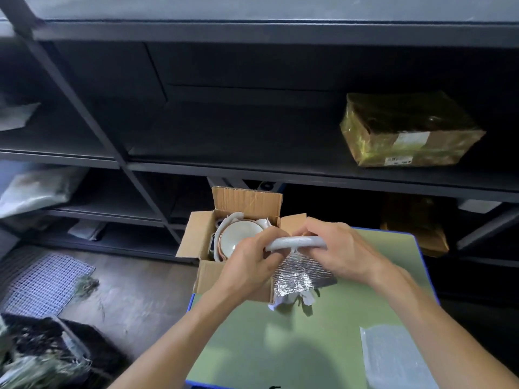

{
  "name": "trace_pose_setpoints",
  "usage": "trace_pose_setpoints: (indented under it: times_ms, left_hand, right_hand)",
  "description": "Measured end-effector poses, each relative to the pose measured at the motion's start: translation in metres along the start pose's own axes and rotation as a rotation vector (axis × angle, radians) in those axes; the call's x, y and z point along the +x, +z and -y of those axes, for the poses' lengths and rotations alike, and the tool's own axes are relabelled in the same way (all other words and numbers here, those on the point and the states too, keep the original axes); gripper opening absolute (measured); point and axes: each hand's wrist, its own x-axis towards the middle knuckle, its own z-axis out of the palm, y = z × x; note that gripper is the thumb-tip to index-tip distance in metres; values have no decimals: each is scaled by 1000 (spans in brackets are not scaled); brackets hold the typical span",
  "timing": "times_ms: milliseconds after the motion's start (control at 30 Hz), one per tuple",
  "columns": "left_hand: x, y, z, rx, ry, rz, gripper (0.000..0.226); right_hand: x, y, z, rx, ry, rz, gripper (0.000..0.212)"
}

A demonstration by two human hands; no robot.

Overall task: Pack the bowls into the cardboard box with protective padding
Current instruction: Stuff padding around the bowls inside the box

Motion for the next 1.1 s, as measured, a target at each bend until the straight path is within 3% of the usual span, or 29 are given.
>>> trace_pose_setpoints:
  times_ms: [133,333,467,767,867,1100]
  left_hand:
    - [2,-15,9,-46,5,-49,33]
    - [0,-38,28,-93,-61,-60,41]
    - [2,-57,53,-134,-25,-19,43]
    - [-16,-99,93,-236,-72,156,37]
    - [-19,-107,105,-268,-123,123,35]
    - [-2,-135,118,-130,-108,37,36]
  right_hand:
    - [12,10,15,-44,37,51,14]
    - [30,28,44,-43,115,161,46]
    - [43,45,58,31,135,230,41]
    - [79,89,81,-24,184,96,19]
    - [87,96,89,-22,171,90,9]
    - [102,104,112,106,202,99,18]
